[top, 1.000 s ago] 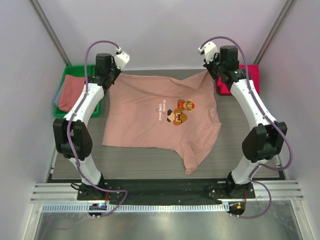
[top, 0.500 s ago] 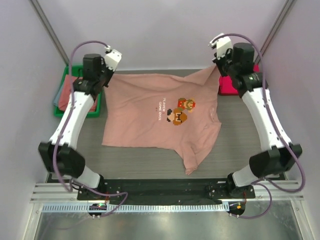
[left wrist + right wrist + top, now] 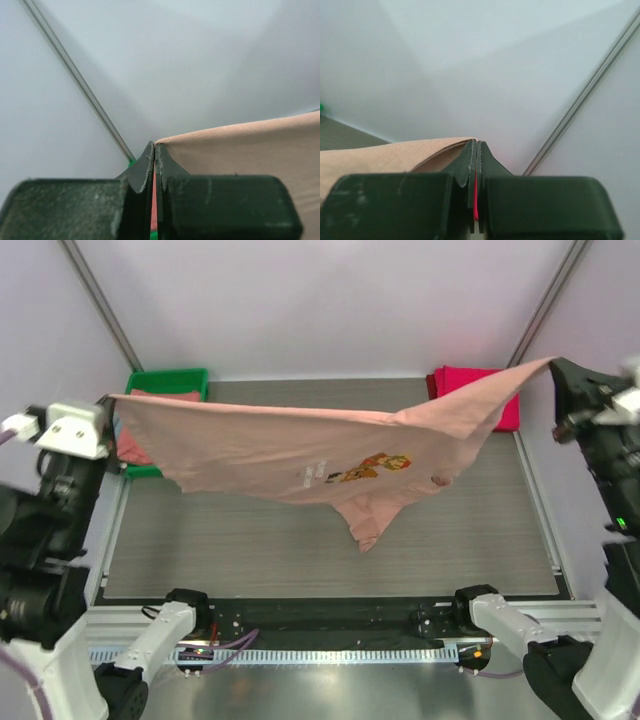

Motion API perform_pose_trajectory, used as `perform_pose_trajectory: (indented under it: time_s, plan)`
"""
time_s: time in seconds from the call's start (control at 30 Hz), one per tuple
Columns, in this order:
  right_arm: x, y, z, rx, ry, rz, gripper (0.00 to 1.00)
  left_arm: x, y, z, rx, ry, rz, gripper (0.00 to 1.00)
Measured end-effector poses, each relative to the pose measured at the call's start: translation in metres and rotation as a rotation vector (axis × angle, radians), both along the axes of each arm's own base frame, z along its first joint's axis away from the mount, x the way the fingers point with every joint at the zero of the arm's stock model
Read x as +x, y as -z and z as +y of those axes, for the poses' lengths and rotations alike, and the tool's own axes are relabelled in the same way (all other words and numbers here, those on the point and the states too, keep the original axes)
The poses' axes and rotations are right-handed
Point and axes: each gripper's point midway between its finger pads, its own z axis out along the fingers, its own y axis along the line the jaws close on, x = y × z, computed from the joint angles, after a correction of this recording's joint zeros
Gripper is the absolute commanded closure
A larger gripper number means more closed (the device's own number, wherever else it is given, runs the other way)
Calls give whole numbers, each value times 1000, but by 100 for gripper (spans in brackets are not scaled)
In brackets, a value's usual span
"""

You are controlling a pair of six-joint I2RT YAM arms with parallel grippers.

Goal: Fold and stack the t-shirts
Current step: Flatten the tshirt out

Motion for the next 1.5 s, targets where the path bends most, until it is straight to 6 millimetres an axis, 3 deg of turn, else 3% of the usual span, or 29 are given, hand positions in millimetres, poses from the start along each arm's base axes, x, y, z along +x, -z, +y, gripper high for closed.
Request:
perform_pose_trajectory:
  time_s: [0.13, 0.23, 0.4, 0.5, 0.57, 0.63, 0.67, 0.73, 0.8, 0.9, 0.97, 1.03, 1.17, 1.33, 1.4, 1.5]
  plan:
    - [-68, -37, -4, 9, -35, -136, 99, -52, -34, 7, -24, 10, -110, 100]
    - [-116, -69, -6, 11, -44, -262, 99, -73, -52, 10, -36, 11, -160, 100]
    - [-171, -116, -2, -18, -32, -474, 99, -97, -99, 15, -54, 6, -279, 100]
    - [-173, -128, 1, -41, -15, -530, 99, -87, -106, 14, -44, -3, -291, 100]
    - [-150, -127, 3, -52, -21, -516, 99, -65, -95, 12, -22, -11, -250, 100]
    - [-112, -114, 4, -58, -30, -456, 99, -31, -67, 8, 8, -18, -159, 100]
    - [-85, -101, 3, -61, -34, -403, 99, -12, -51, 5, 26, -20, -111, 100]
    - [-25, -65, 4, -70, -48, -277, 99, 35, 0, -2, 70, -18, 43, 100]
    - [39, -12, 4, -77, -65, -112, 99, 79, 59, -8, 113, -15, 196, 100]
    - [120, 84, 4, -69, -89, 141, 99, 132, 162, -17, 179, 7, 446, 100]
    - [162, 156, 5, -63, -104, 317, 99, 152, 225, -22, 212, 30, 605, 100]
    - [187, 224, 7, -65, -117, 472, 99, 166, 273, -28, 232, 57, 721, 100]
    - [202, 321, 18, -107, -157, 653, 99, 186, 334, -41, 240, 113, 863, 100]
    - [243, 419, 31, -160, -195, 812, 99, 223, 407, -54, 242, 133, 1015, 100]
    - [260, 462, 27, -172, -175, 889, 99, 243, 437, -56, 251, 118, 1073, 100]
    - [293, 505, 20, -184, -129, 964, 99, 268, 469, -54, 250, 81, 1120, 100]
